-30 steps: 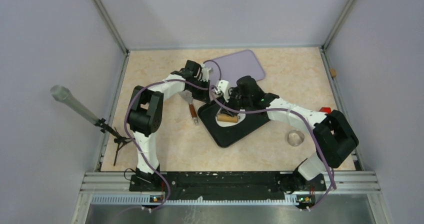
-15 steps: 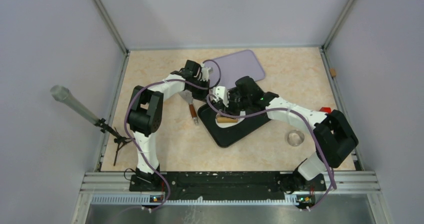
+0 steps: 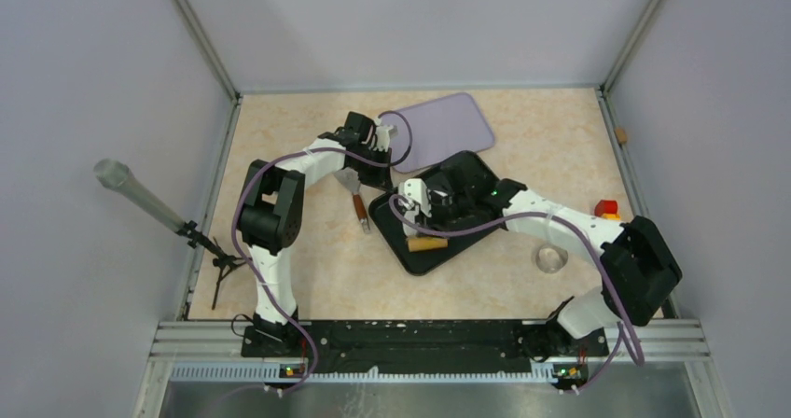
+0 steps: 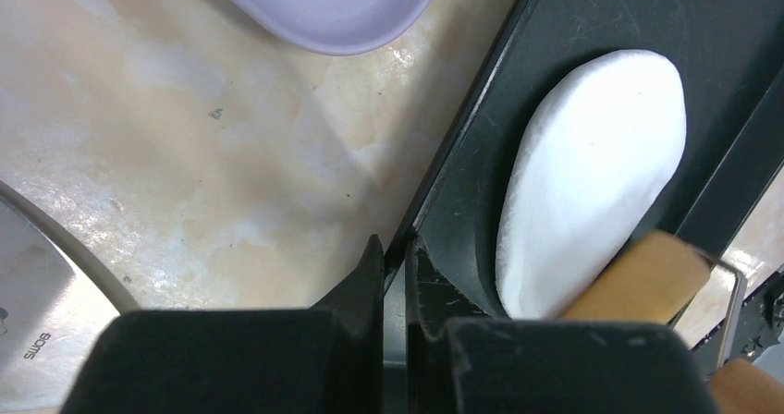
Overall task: Roll out the dumpling wrappers from the dough
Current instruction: Flatten out the dough on the work surface.
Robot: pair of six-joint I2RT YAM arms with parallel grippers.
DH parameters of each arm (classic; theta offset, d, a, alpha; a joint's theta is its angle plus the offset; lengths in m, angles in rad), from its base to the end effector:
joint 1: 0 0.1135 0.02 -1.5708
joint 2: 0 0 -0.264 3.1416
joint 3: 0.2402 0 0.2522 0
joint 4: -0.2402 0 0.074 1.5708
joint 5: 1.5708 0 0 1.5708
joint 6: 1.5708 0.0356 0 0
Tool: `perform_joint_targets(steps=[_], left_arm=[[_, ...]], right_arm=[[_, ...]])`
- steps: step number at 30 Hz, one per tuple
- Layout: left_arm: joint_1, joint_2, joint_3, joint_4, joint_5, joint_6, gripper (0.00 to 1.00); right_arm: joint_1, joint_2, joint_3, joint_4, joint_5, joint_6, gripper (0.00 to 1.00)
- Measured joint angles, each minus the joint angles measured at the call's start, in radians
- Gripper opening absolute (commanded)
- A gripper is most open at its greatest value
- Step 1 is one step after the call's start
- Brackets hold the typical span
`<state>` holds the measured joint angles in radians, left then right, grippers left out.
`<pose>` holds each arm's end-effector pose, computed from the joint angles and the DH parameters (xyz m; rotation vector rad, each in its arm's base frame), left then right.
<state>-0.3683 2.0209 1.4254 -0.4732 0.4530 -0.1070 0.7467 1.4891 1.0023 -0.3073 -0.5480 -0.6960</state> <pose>0.3884 -0.1666 0.1705 0.5027 2.6182 -0.7568 0.2195 0.2284 0.2406 -1.7168 1.5518 0.6698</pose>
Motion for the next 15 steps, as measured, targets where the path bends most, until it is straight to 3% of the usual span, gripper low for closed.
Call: perform_joint_targets(steps=[7,15], left_arm=[[0.0,0.0,0.0,0.004,0.003,-0.007,0.0],[-0.002,0.002,0.0,0.013,0.003,-0.016,0.0]], right_arm=[[0.038,-0.01,0.054,-0.119,0.081,0.301,0.0],[-0.089,-0.013,0.085,-0.114,0.158,0.572,0.0]])
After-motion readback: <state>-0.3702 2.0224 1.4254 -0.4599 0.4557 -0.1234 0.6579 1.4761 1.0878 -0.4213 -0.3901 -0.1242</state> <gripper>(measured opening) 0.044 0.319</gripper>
